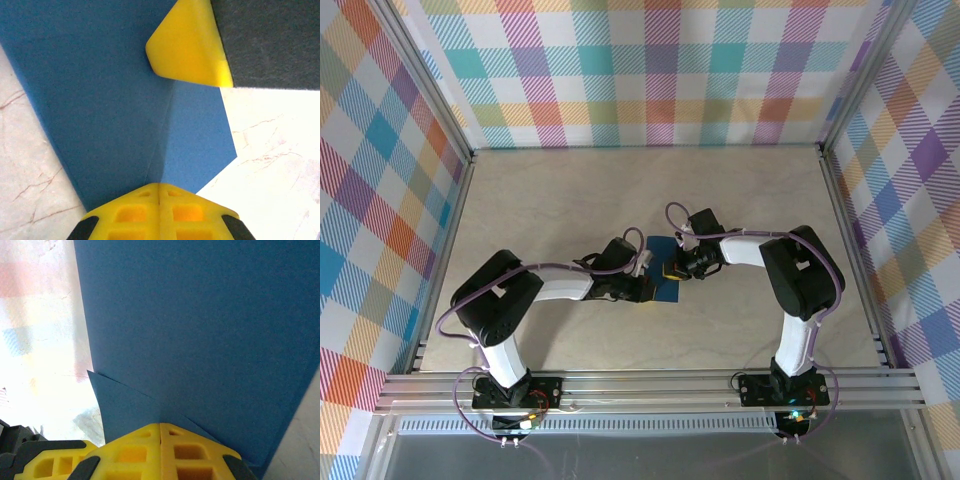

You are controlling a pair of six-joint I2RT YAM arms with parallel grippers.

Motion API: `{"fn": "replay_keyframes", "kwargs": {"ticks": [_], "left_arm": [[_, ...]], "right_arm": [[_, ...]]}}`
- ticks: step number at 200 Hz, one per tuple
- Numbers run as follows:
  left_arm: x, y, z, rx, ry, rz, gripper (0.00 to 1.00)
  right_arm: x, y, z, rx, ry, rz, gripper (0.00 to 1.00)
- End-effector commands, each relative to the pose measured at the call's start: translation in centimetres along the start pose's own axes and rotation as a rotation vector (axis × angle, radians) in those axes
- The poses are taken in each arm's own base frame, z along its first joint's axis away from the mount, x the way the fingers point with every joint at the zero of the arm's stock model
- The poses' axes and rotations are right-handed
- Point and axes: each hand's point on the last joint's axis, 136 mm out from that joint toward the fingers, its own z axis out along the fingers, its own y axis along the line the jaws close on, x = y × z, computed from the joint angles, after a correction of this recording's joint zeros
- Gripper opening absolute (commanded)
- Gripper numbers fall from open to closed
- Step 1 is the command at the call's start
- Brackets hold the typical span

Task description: Fold a paper plane with a square sheet of paper (fold left side to right side)

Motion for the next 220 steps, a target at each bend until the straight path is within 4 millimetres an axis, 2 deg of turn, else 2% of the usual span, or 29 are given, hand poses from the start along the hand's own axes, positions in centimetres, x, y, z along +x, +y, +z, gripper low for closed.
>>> {"fn": "replay_keyframes", "kwargs": {"ticks": [1,116,146,158,186,201,220], "left_arm": [[2.1,1.0,-0.4,-0.025,0.062,-0.030,0.00],[2.6,1.4,-1.1,-0.027,0.035,-0.055,0.00],[1.1,0.6,-2.2,0.039,-0.028,-0.084,0.00],[0.1,0.3,-3.1,0.060,-0.064,-0.089,0.03],[-2.2,0.0,-5.2,0.084,-0.146,-0.088,0.20],[-3.2,0.2,-6.0,0.089,-0.185,-0.088,0.27],[-4.2,0.6,-6.4,0.095,-0.215,-0.092,0.32]], "right_arm": [[3.2,-5.3,1.2,0.179,0.102,0.090,0.00],[2.9,-4.5,1.1,0.149,0.098,0.082,0.00],[2.0,-2.6,0.5,0.089,0.070,0.046,0.00],[1.4,-1.6,0.0,0.060,0.051,0.025,0.00],[0.1,1.1,-1.6,-0.001,-0.004,-0.030,0.11],[-0.5,2.2,-2.8,-0.014,-0.045,-0.063,0.21],[-1.1,2.6,-4.3,0.004,-0.105,-0.090,0.34]]}}
